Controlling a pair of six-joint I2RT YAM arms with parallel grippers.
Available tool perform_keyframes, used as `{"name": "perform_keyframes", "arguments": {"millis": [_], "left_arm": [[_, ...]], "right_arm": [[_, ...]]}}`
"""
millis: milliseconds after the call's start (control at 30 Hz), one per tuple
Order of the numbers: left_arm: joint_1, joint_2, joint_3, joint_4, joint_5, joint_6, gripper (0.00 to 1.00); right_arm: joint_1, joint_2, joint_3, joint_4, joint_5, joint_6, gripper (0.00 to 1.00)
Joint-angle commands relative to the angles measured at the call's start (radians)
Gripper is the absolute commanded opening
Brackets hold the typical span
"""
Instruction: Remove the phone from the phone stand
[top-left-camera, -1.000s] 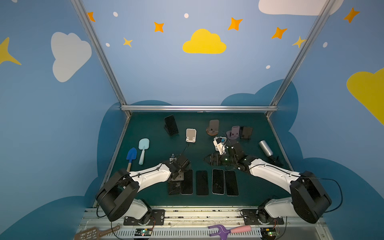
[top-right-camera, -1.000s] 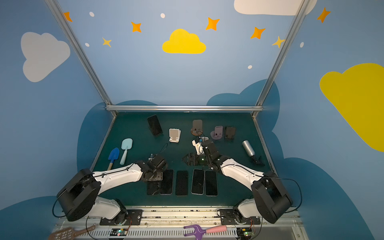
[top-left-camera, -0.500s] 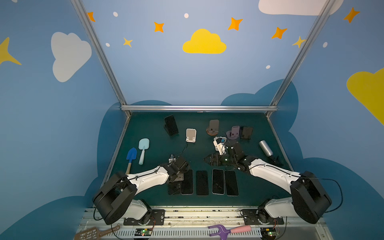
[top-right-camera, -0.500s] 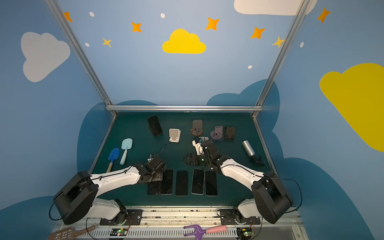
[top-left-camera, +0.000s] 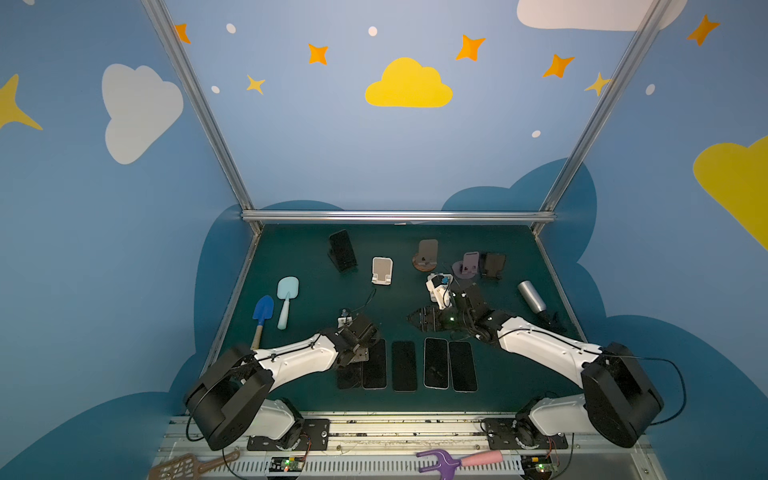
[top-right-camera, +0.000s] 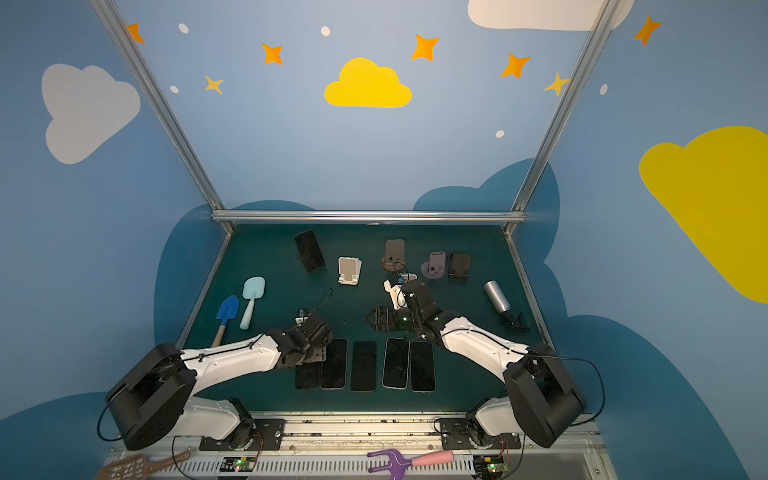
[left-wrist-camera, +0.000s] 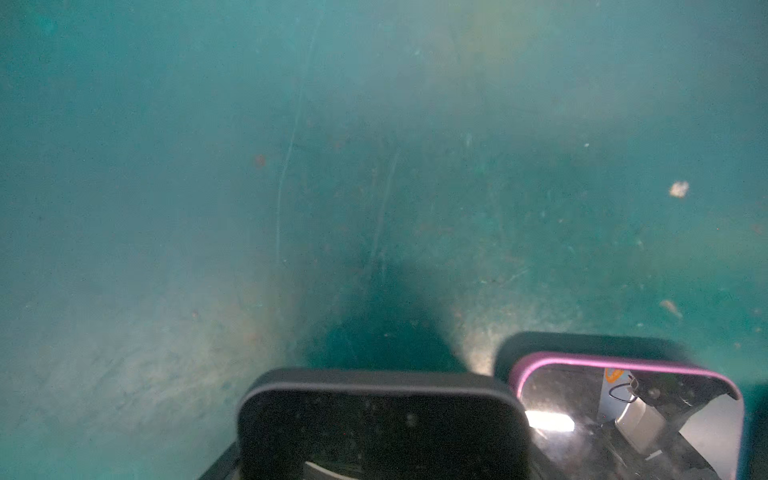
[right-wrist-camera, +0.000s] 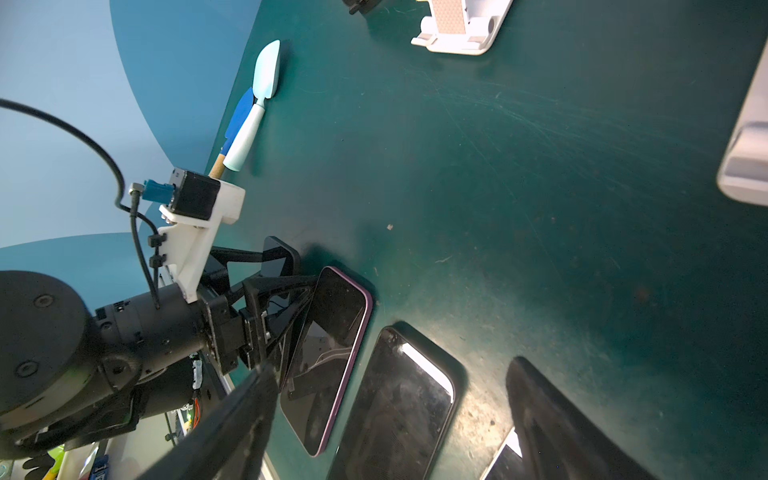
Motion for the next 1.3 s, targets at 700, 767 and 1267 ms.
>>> {"name": "perform_keyframes", "arguments": {"millis": [700, 767, 1267], "left_arm": [[0.006, -0.199, 0.028, -0.157, 0.007, -0.017, 0.85], [0.006, -0.223, 0.051, -0.203, -0.024, -0.030, 0.86], [0.032, -0.415, 0.204, -0.090, -0.461, 0.025, 1.00]], "right_arm": [[0.008, -0.058, 0.022, -0.041, 0.039, -0.030, 0.87], [0.010, -0.060, 0.021, -0.040, 0.041, -0.030, 0.86], [0.010, -0.251, -0.103, -0.016, 0.335, 0.022, 0.89]]}}
